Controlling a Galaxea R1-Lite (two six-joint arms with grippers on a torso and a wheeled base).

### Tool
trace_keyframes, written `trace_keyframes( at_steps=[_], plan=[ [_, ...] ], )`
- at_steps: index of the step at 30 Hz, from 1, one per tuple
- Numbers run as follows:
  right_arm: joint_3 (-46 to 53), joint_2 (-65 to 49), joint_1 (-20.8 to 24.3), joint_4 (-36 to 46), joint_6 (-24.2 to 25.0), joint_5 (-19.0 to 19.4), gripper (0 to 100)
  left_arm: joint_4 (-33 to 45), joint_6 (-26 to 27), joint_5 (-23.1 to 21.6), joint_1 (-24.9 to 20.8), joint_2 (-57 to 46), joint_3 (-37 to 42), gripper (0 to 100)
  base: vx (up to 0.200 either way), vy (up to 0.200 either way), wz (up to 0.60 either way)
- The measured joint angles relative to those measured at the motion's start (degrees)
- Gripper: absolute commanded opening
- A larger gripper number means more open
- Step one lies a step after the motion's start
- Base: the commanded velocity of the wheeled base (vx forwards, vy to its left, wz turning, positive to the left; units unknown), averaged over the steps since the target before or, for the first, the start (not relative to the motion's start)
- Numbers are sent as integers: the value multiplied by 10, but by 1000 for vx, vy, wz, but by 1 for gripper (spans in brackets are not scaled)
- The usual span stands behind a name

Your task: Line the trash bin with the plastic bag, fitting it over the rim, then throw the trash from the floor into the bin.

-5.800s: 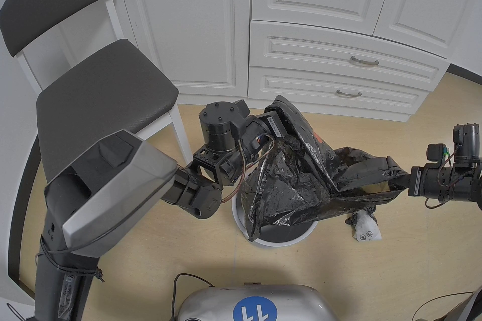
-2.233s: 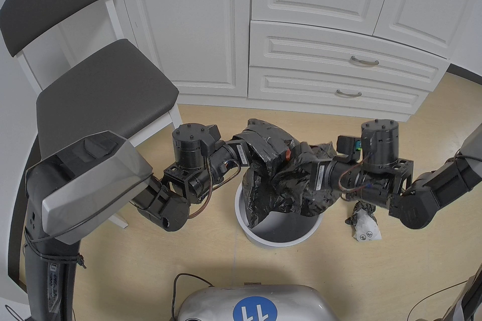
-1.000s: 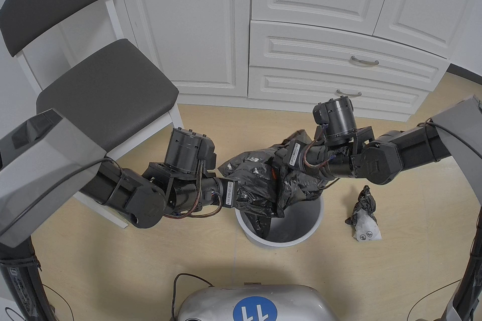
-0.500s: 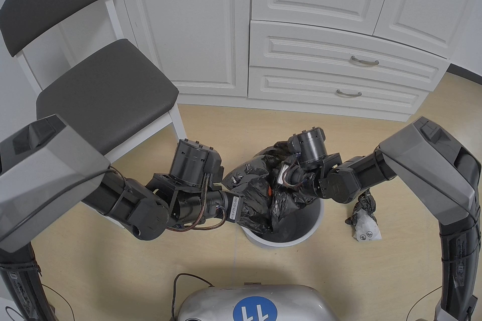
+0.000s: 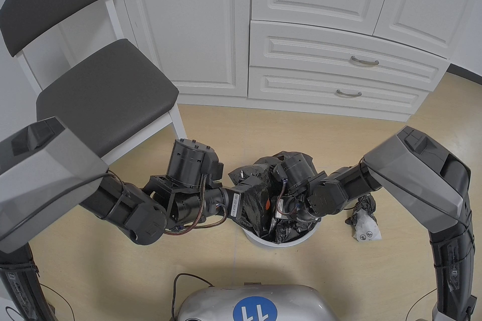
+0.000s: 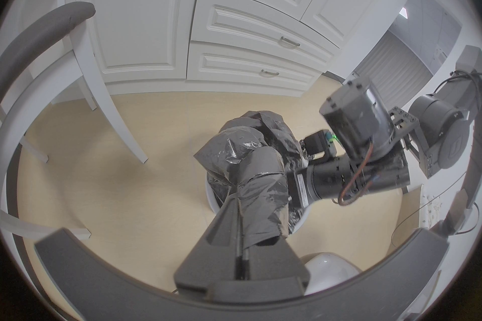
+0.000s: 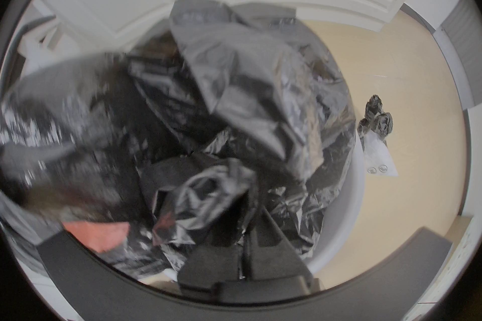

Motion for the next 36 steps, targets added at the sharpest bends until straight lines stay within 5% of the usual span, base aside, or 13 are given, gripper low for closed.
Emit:
trace_keyframes(
  at_steps=[8, 24, 36],
  plan=[
    [27, -28, 30, 35, -3, 51, 0, 4, 0, 0, 1, -31, 13, 0, 0, 0, 0],
    [69, -123, 27, 27, -5, 49, 0, 4, 15, 3, -7, 31, 2, 0, 0, 0, 0],
    [32, -87, -9, -84, 22, 28, 0, 0, 16, 5, -17, 81, -6, 0, 0, 0, 0]
  ],
)
